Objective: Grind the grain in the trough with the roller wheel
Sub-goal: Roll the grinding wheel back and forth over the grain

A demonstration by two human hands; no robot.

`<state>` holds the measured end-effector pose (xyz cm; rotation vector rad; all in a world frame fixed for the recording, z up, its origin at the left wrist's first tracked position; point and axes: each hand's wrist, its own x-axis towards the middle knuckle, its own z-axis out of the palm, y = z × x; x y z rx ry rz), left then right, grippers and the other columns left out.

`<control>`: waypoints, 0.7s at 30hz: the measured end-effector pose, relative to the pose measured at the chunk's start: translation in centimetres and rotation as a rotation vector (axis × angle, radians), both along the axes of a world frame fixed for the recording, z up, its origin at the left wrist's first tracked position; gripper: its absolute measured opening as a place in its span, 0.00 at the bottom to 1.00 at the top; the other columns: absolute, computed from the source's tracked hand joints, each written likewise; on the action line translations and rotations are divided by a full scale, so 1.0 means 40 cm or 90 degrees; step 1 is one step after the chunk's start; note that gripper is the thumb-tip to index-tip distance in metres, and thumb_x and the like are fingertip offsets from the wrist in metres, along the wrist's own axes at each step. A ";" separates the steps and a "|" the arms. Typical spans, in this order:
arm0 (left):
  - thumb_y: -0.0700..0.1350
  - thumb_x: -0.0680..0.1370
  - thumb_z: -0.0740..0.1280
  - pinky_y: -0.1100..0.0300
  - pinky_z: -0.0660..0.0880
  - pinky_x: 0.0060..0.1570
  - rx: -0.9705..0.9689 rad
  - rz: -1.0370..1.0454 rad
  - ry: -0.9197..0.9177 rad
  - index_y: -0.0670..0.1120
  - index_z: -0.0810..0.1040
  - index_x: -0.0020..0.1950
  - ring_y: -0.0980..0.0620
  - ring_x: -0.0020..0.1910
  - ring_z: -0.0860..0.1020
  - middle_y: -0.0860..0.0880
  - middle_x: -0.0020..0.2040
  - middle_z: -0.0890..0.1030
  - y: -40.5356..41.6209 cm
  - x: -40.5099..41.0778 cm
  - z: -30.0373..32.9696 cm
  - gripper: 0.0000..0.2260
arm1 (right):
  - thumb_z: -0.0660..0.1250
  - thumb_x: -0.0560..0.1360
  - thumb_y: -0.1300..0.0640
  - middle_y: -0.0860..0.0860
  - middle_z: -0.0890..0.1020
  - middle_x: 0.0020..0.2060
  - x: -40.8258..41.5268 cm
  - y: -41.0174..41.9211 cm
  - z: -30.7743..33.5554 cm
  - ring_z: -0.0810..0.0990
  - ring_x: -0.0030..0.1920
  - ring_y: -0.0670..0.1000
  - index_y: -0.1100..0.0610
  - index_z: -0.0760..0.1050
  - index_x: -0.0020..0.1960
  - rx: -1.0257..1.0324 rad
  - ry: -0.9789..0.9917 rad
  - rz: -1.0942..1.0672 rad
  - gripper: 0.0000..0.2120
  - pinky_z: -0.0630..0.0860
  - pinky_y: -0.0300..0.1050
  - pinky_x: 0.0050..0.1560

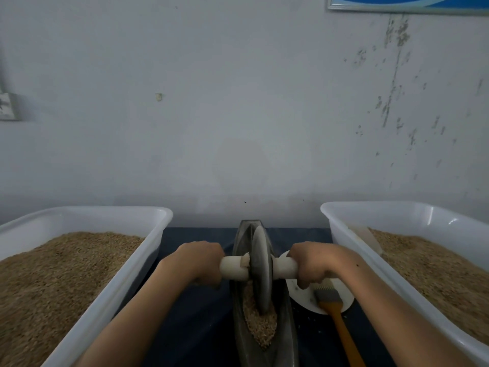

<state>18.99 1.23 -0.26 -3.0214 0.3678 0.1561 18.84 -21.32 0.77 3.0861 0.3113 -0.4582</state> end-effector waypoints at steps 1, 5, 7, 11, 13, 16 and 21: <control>0.50 0.71 0.72 0.58 0.69 0.47 0.001 -0.001 -0.005 0.49 0.74 0.63 0.50 0.53 0.77 0.49 0.55 0.79 -0.001 0.001 -0.001 0.21 | 0.71 0.71 0.58 0.52 0.79 0.39 0.000 0.001 0.000 0.77 0.33 0.47 0.58 0.76 0.56 0.003 0.008 -0.007 0.14 0.70 0.36 0.28; 0.51 0.73 0.69 0.58 0.69 0.44 0.007 0.006 -0.133 0.50 0.75 0.60 0.50 0.51 0.78 0.50 0.52 0.79 -0.006 0.009 -0.016 0.17 | 0.70 0.72 0.56 0.53 0.81 0.48 0.005 0.008 -0.012 0.80 0.43 0.50 0.56 0.75 0.59 -0.023 -0.071 -0.008 0.16 0.72 0.40 0.37; 0.51 0.74 0.67 0.59 0.67 0.43 -0.010 0.008 -0.225 0.51 0.74 0.58 0.50 0.51 0.77 0.50 0.52 0.79 -0.009 0.011 -0.029 0.13 | 0.68 0.73 0.57 0.52 0.81 0.49 0.011 0.013 -0.024 0.79 0.46 0.51 0.55 0.75 0.59 -0.036 -0.170 -0.001 0.14 0.71 0.43 0.42; 0.50 0.76 0.64 0.60 0.65 0.41 -0.054 0.010 -0.319 0.52 0.72 0.55 0.51 0.49 0.77 0.51 0.51 0.79 -0.013 0.010 -0.044 0.09 | 0.66 0.74 0.57 0.52 0.81 0.50 0.020 0.019 -0.042 0.80 0.48 0.53 0.52 0.75 0.58 -0.021 -0.276 -0.011 0.13 0.71 0.45 0.44; 0.49 0.75 0.65 0.60 0.66 0.42 -0.041 0.005 -0.297 0.52 0.73 0.56 0.51 0.50 0.78 0.51 0.52 0.79 -0.012 0.010 -0.040 0.10 | 0.67 0.74 0.57 0.51 0.81 0.49 0.016 0.018 -0.037 0.79 0.47 0.52 0.53 0.75 0.59 -0.027 -0.253 -0.005 0.14 0.70 0.45 0.43; 0.49 0.74 0.67 0.58 0.68 0.44 0.006 -0.006 -0.202 0.50 0.74 0.59 0.50 0.51 0.78 0.50 0.53 0.79 -0.008 0.010 -0.024 0.14 | 0.68 0.73 0.57 0.52 0.80 0.49 0.005 0.011 -0.016 0.78 0.44 0.51 0.55 0.75 0.60 -0.033 -0.135 0.003 0.16 0.70 0.43 0.40; 0.50 0.71 0.72 0.58 0.70 0.46 0.003 -0.001 -0.008 0.48 0.74 0.62 0.50 0.49 0.77 0.48 0.54 0.79 -0.007 0.001 -0.003 0.21 | 0.69 0.73 0.59 0.52 0.77 0.41 -0.010 0.008 0.009 0.74 0.32 0.46 0.60 0.75 0.60 0.008 0.030 -0.018 0.16 0.69 0.35 0.29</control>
